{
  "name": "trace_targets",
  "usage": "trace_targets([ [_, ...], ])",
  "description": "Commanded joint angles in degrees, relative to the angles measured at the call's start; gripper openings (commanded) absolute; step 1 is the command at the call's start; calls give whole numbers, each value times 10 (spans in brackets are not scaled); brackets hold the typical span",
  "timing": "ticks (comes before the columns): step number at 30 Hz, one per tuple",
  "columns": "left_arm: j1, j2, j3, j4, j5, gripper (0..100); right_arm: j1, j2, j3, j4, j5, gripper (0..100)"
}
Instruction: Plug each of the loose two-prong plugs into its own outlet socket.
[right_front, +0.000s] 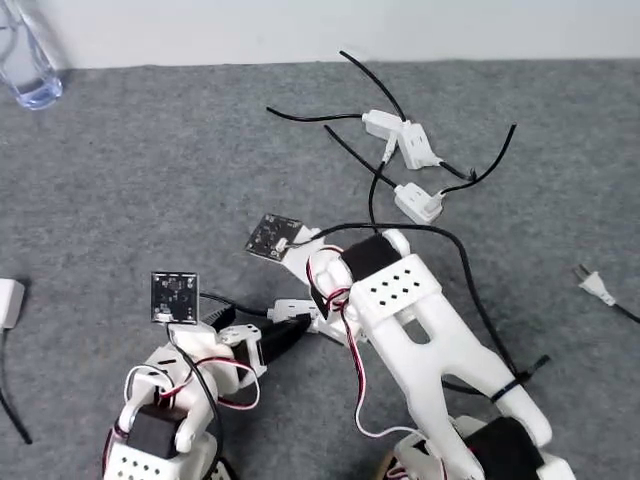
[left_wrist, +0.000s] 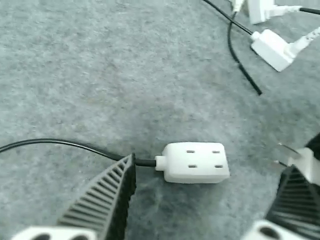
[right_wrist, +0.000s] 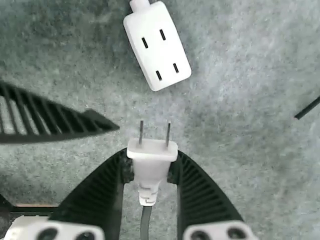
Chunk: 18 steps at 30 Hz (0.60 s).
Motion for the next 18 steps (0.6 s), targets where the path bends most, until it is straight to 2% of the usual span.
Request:
trace_targets([
  [1, 13, -10, -27, -2, 11, 418, -15, -19, -33, 6, -7, 8],
  [12, 10, -10, -26, -3, 10, 418, -69, -20, -28, 15, -37, 8],
  [18, 9, -10, -25, -1, 10, 418, -71, -26, -36, 39, -44, 8],
])
